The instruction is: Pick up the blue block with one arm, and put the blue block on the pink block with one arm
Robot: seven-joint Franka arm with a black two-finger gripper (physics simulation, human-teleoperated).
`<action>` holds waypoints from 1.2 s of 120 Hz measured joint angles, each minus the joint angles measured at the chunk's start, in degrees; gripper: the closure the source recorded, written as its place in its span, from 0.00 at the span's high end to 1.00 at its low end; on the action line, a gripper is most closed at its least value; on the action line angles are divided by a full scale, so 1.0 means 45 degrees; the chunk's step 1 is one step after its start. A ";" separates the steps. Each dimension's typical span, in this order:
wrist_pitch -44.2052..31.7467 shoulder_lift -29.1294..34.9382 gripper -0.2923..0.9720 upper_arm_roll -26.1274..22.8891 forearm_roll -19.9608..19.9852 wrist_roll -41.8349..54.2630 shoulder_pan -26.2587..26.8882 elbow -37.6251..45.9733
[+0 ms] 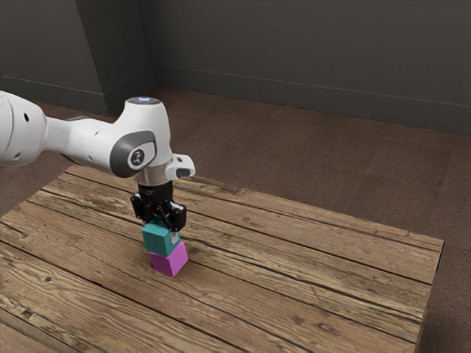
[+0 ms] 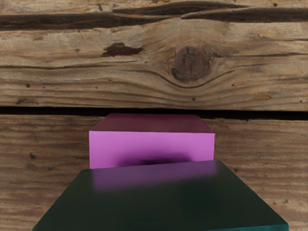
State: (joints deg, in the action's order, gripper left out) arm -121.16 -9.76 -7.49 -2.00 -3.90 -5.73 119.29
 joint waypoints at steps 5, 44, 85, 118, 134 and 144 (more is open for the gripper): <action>-0.0017 -0.0021 0.50 0.0000 -0.0046 -0.0021 0.0001 0.0000; -0.0225 -0.0045 0.50 -0.0057 -0.0323 -0.0024 0.0020 0.0000; -0.0433 -0.0096 0.56 -0.0076 -0.0315 0.0090 0.0060 0.0000; -0.0469 0.0184 0.71 -0.0074 -0.0238 0.0263 0.0052 0.0020; -0.0357 0.1498 0.74 -0.0131 -0.0202 0.0351 0.0159 0.0229; -0.0197 0.1644 0.75 -0.0163 -0.0151 0.0414 0.0321 0.0233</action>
State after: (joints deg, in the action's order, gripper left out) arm -122.05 -2.36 -8.22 -2.68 -2.03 -4.29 120.34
